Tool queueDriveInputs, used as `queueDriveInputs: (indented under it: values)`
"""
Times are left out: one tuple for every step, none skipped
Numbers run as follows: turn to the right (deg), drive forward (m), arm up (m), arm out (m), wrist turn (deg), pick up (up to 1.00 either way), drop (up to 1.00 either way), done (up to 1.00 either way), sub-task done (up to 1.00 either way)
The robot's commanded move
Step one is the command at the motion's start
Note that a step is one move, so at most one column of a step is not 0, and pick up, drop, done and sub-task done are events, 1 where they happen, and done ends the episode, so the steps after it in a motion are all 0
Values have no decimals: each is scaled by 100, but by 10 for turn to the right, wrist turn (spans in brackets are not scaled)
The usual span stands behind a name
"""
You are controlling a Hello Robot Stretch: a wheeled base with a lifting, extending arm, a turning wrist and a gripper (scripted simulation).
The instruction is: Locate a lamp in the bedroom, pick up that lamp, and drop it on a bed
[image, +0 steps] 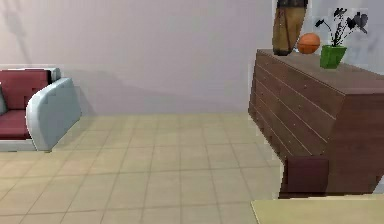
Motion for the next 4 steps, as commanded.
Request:
queueDriveInputs:
  values:
    - [450,0,0,0,0,0,0,0,0]
    - [450,0,0,0,0,0,0,0,0]
    - [450,0,0,0,0,0,0,0,0]
    - [390,0,0,0,0,0,0,0,0]
